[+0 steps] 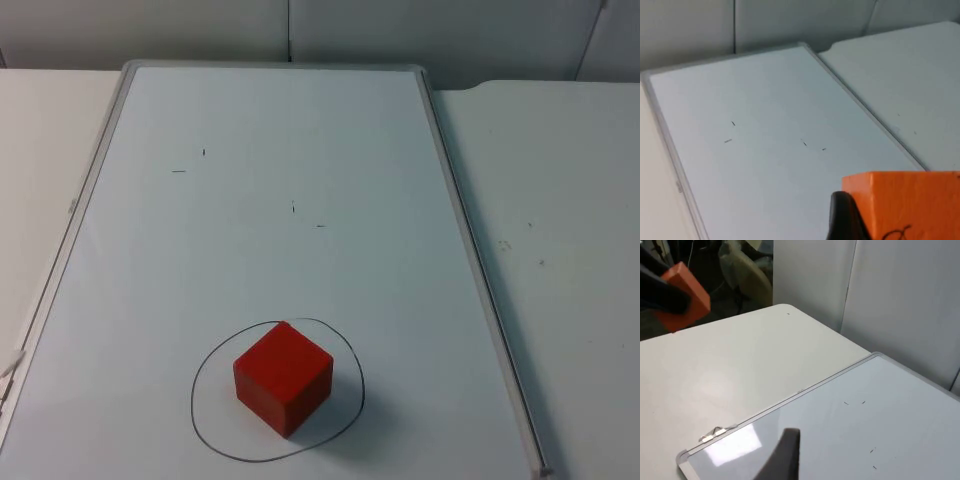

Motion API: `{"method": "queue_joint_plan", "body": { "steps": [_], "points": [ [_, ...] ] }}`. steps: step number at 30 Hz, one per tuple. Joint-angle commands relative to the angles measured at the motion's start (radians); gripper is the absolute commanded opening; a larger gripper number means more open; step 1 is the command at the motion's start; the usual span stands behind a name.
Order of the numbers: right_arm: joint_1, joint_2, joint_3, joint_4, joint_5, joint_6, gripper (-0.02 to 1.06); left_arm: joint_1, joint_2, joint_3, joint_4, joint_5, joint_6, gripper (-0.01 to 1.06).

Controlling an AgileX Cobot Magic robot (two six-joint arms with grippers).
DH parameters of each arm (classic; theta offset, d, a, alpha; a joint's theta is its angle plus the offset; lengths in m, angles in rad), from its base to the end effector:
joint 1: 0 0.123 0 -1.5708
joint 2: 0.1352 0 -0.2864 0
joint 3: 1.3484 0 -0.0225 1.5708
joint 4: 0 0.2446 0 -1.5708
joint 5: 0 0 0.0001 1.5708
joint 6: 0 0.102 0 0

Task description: Pick up one cube with the left hand and another cube with the right hand. First place the cube in the right hand at the target position, then stack the cube in the left hand on top.

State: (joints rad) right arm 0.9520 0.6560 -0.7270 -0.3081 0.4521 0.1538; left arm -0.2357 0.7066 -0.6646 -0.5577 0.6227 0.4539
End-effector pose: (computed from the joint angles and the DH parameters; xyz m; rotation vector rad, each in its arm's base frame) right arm 0.0887 0.1012 0.3599 -0.8761 1.6497 0.4536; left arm 0.1264 -0.0628 0.3234 0.4209 2.0377 -0.4785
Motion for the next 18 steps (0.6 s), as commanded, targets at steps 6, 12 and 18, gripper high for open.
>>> {"method": "queue_joint_plan", "body": {
  "steps": [6, 12, 18],
  "points": [
    [-0.002, 0.0, 0.003, -0.009, -0.001, 0.003, 0.89, -0.04, 0.301, -0.061, -0.063, -0.039, 0.048, 0.0],
    [-0.002, 0.0, 0.003, -0.018, 0.001, 0.003, 0.89, -0.183, 0.44, -0.061, -0.063, -0.132, 0.048, 0.0],
    [-0.002, 0.0, 0.003, -0.027, 0.018, 0.003, 0.89, -0.383, 0.583, -0.061, -0.063, -0.289, 0.037, 0.0]
  ]
}}
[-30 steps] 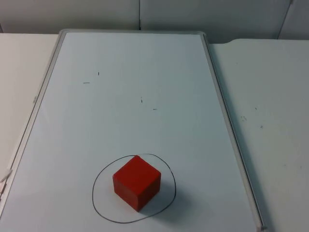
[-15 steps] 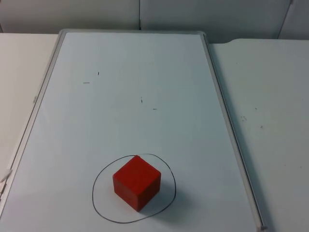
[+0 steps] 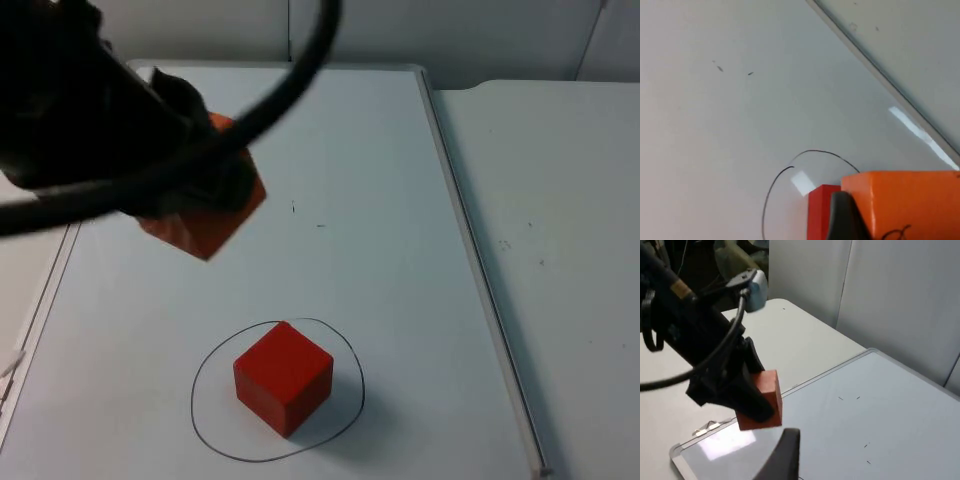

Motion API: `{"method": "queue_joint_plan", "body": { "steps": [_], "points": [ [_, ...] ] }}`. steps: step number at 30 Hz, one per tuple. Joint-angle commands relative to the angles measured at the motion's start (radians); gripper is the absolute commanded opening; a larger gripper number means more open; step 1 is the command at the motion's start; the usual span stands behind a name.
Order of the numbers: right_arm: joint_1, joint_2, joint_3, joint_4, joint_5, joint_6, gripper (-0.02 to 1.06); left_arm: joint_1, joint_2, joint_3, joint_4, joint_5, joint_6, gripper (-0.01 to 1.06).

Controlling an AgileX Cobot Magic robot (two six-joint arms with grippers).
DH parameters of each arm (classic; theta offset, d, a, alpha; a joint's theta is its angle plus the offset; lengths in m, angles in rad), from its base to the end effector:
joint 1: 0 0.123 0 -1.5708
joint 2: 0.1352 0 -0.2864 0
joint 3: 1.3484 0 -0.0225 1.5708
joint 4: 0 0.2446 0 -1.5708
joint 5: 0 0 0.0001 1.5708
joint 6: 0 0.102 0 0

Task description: Pick up one cube with the left hand and another cube with the right hand. First place the cube in the right hand at the target position, then stack the cube in the left hand on top.

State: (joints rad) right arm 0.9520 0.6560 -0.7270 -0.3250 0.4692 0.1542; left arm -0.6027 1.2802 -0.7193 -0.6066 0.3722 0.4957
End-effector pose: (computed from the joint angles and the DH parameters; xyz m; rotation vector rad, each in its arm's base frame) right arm 0.0894 0.1001 0.3585 -0.8859 1.6576 0.4289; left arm 0.1974 -0.1616 0.2439 0.7249 2.2965 -0.5710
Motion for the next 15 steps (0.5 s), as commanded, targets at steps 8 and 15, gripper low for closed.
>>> {"method": "queue_joint_plan", "body": {
  "steps": [8, 15],
  "points": [
    [-0.002, 0.0, 0.003, -0.012, 0.005, 0.002, 0.89, -0.07, 0.163, -0.006, -0.014, -0.108, -0.009, 0.0],
    [-0.002, 0.0, 0.03, -0.015, -0.006, 0.002, 0.89, -0.079, 0.287, -0.006, -0.012, -0.15, -0.003, 0.0]
  ]
}}
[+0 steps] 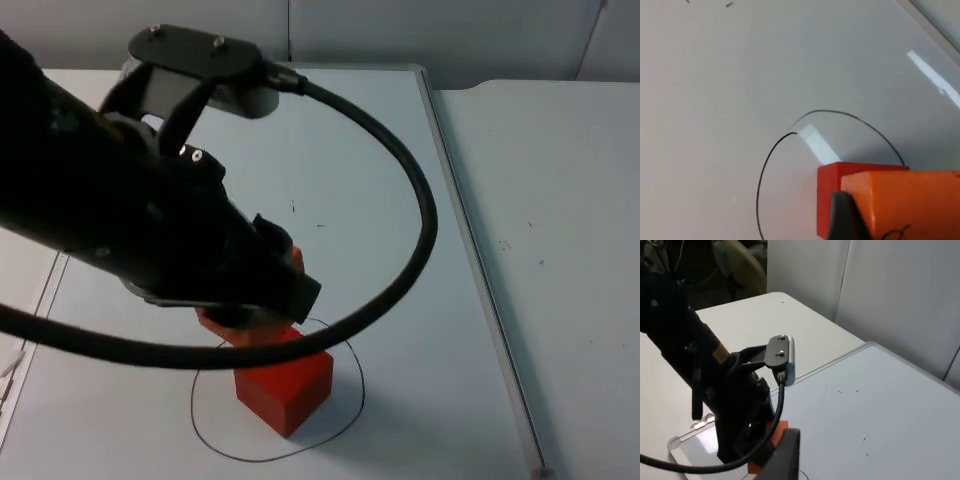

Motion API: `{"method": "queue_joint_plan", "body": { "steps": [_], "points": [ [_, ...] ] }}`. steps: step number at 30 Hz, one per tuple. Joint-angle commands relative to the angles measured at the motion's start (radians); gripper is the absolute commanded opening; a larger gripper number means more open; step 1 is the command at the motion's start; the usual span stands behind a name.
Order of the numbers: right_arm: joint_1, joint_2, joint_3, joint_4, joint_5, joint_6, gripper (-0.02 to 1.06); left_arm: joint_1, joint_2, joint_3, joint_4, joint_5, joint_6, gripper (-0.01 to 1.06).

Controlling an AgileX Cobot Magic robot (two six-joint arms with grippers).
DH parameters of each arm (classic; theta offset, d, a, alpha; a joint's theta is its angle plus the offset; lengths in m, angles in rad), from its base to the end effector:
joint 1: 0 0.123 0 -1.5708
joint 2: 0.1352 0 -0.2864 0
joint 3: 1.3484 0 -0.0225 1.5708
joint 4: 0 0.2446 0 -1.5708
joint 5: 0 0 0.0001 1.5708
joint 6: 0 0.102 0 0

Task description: Pick up one cube with the left hand and another cube with the right hand. First place the cube in the right hand at the target position, then stack the cube in the left hand on top.

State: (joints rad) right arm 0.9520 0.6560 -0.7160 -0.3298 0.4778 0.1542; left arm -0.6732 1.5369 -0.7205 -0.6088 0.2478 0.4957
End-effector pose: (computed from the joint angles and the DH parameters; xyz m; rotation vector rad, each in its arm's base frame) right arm 0.0898 0.0998 0.3541 -0.8956 1.6720 0.4159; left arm 0.2149 -0.1898 0.1805 0.7826 2.4388 -0.4850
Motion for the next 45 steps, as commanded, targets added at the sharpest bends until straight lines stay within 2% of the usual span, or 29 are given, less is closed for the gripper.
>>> {"method": "queue_joint_plan", "body": {
  "steps": [1, 4, 8, 12, 15, 23, 35, 45],
  "points": [
    [-0.002, 0.0, 0.019, -0.01, -0.015, 0.002, 0.89, -0.008, 0.03, -0.005, -0.01, -0.026, -0.003, 0.0],
    [-0.002, 0.0, 0.041, -0.01, -0.051, 0.011, 0.89, -0.008, 0.05, -0.005, -0.012, -0.043, -0.003, 0.0],
    [-0.002, 0.0, 0.041, -0.015, -0.053, 0.023, 0.89, -0.008, 0.052, -0.005, -0.012, -0.057, -0.003, 0.0],
    [-0.002, 0.0, 0.041, -0.017, -0.053, 0.026, 0.89, -0.04, 0.052, -0.005, -0.01, -0.08, -0.001, 0.0],
    [-0.002, 0.0, 0.041, -0.017, -0.053, 0.028, 0.89, -0.099, 0.064, -0.001, -0.01, -0.122, -0.005, 0.0],
    [-0.002, 0.0, 0.041, -0.017, -0.05, 0.03, 0.89, -0.099, 0.106, -0.001, -0.01, -0.124, -0.005, 0.0],
    [-0.002, 0.0, 0.041, -0.017, -0.05, 0.03, 0.89, -0.099, 0.153, 0.0, -0.01, -0.177, -0.005, 0.0],
    [-0.002, 0.0, 0.041, -0.017, -0.05, 0.03, 0.89, -0.099, 0.153, 0.0, -0.01, -0.17, -0.005, 0.0]
  ]
}}
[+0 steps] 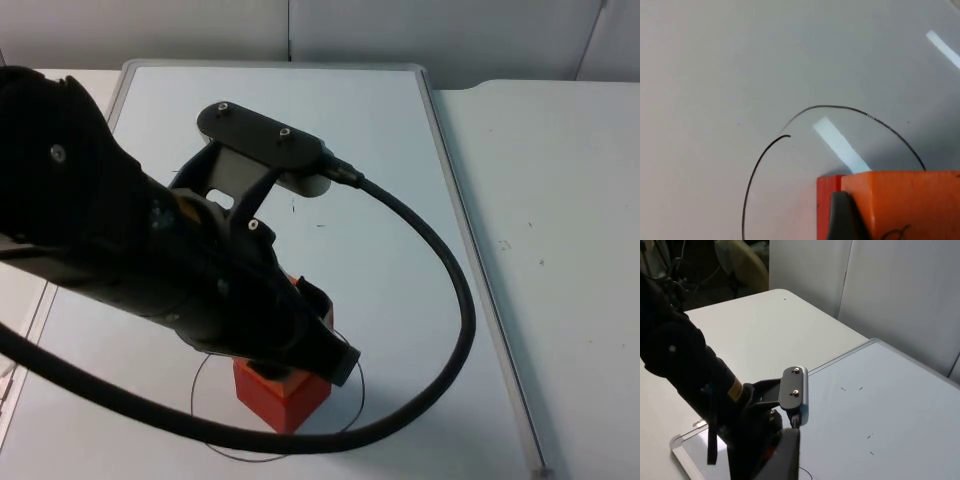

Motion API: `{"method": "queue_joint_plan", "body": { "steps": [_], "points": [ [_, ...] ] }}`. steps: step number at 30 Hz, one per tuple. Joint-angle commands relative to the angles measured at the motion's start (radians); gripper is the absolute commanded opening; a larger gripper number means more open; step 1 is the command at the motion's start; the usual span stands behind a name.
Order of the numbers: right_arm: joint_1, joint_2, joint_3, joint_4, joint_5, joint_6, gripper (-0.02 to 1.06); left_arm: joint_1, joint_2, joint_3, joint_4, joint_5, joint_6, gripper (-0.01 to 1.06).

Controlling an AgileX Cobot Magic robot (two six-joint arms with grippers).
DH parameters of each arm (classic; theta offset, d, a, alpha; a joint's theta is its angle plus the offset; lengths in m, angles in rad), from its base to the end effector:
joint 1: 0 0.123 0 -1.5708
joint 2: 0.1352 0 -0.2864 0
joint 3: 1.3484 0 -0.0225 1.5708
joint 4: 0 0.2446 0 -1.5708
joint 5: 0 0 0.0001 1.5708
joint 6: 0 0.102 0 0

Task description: Pick up one cube with the left hand and another cube with the right hand. First place the cube in the right hand at the target position, then stack the cube in the left hand on top.

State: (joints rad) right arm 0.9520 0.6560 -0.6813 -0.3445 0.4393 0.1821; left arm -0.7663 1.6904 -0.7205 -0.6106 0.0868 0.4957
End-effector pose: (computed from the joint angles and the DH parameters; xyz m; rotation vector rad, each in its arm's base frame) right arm 0.0905 0.1018 0.3462 -0.8896 1.6720 0.4285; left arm 0.2153 -0.2144 0.1424 0.8451 2.4315 -0.4071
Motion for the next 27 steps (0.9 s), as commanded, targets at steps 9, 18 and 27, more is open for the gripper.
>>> {"method": "queue_joint_plan", "body": {
  "steps": [9, 18, 27],
  "points": [
    [-0.002, 0.0, 0.006, -0.002, -0.011, 0.002, 0.89, -0.005, 0.04, 0.0, -0.006, 0.0, -0.005, 0.0],
    [-0.002, 0.0, 0.006, -0.002, -0.011, 0.002, 0.89, -0.005, 0.042, 0.0, -0.006, 0.012, -0.005, 0.0],
    [-0.002, 0.0, 0.006, -0.002, -0.011, 0.002, 0.89, -0.005, 0.04, 0.0, -0.006, 0.03, -0.002, 0.35]
  ]
}}
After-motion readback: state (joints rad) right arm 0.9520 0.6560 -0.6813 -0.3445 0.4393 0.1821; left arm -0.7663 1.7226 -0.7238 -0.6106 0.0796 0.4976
